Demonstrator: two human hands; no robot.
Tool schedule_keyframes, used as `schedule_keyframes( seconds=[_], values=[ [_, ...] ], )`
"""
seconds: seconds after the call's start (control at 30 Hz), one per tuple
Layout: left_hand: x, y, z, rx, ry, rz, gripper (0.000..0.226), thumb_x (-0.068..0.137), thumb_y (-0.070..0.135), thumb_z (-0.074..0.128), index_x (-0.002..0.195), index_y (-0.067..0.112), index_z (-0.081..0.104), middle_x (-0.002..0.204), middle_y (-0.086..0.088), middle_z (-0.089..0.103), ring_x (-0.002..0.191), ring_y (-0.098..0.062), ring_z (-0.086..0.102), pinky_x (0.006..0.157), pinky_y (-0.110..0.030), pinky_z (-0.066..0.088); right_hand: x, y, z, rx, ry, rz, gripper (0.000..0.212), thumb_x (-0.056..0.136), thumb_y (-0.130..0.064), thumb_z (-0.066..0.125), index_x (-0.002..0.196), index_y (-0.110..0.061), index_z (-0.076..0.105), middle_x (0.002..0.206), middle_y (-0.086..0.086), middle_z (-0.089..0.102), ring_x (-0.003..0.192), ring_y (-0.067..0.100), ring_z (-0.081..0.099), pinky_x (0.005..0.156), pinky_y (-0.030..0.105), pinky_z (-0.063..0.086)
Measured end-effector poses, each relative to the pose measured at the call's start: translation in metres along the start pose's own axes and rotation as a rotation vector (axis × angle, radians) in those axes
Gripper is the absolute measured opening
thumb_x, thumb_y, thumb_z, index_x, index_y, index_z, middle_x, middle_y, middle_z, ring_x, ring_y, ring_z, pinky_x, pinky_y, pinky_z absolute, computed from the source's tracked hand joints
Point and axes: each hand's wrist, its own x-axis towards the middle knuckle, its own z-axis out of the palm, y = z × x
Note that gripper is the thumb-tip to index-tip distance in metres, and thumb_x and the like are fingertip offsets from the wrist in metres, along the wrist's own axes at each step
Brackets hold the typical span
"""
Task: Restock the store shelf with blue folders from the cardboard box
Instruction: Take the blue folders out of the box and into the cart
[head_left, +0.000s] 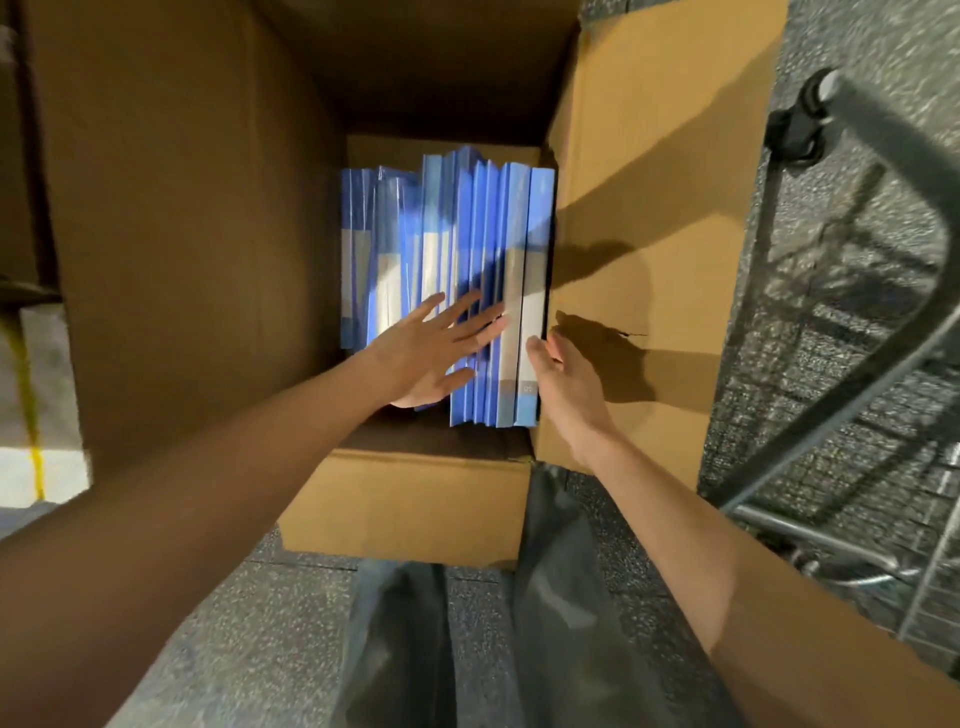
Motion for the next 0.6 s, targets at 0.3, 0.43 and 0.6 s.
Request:
schedule_keyframes(
  seconds=[0.3, 0.43, 0.6],
  values=[
    [-0.014, -0.024, 0.008, 0.051, -0.086, -0.008, 0.073, 0.105, 0.055, 0.019, 0.157, 0.028, -0.024, 0.165, 0.008, -0.023, 0.156, -0.027, -0.008, 0.126, -0.050, 0.009, 0.010, -0.004, 0.019, -0.132, 0.012, -0.102, 0.057, 0.100, -0.046, 0.054, 0.146, -0.015, 0.043, 0.145, 0.001, 0.052, 0.127, 0.012, 0.050, 0.093, 0.019, 0.035],
    [-0.018, -0.037, 0.004, 0.053, -0.138, 0.021, 0.071, 0.105, 0.056, 0.016, 0.156, 0.030, -0.026, 0.164, 0.012, -0.027, 0.156, -0.022, -0.011, 0.123, -0.049, 0.017, 0.020, -0.007, 0.039, -0.128, 0.004, -0.039, 0.082, 0.095, -0.053, 0.058, 0.157, -0.014, 0.022, 0.158, 0.005, 0.037, 0.142, 0.025, 0.040, 0.107, 0.027, 0.036],
    [-0.016, -0.040, 0.012, 0.038, -0.136, 0.037, 0.073, 0.103, 0.062, 0.017, 0.157, 0.032, -0.022, 0.165, 0.013, -0.025, 0.156, -0.021, -0.010, 0.118, -0.049, 0.028, 0.038, -0.006, 0.049, -0.209, 0.062, 0.012, 0.103, 0.088, -0.051, 0.070, 0.159, -0.005, 0.011, 0.157, 0.015, 0.035, 0.140, 0.032, 0.042, 0.105, 0.033, 0.042]
  ],
)
